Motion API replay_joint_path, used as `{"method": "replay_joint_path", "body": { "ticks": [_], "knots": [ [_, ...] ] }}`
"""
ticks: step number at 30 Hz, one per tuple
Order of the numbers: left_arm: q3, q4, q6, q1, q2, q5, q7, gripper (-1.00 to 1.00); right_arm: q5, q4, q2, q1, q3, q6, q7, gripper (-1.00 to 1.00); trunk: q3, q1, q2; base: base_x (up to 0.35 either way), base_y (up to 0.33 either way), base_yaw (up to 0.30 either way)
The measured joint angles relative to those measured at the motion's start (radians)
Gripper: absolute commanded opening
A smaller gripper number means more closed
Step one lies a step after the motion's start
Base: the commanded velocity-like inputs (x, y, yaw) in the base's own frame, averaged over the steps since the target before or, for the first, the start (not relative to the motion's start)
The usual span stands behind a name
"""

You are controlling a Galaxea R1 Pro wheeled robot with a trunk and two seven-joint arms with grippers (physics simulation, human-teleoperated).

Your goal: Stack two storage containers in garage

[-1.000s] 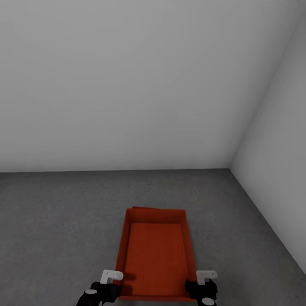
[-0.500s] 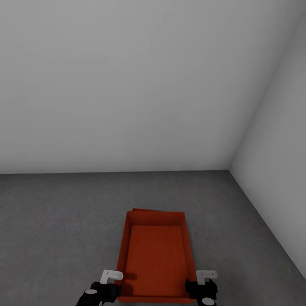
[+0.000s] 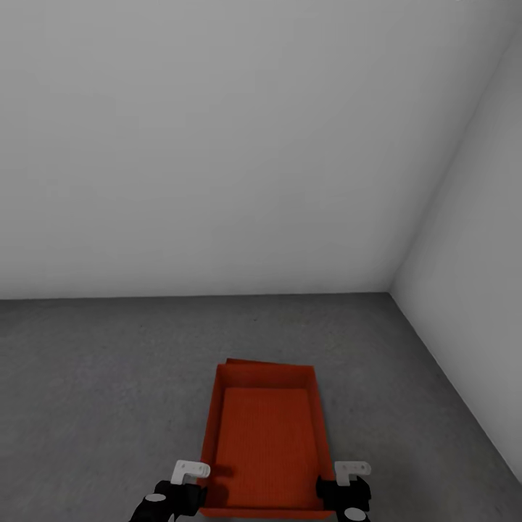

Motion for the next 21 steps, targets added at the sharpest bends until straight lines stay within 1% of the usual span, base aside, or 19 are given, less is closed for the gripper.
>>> {"method": "replay_joint_path", "body": {
  "ticks": [21],
  "knots": [
    [0.0, 0.0, 0.0, 0.0, 0.0, 0.0, 0.0, 1.0, 0.001, 0.0, 0.0, 0.0, 0.001, -0.001, 0.0, 1.0, 0.066, -0.081, 0.147, 0.0, 0.0, 0.0]
  ]
}}
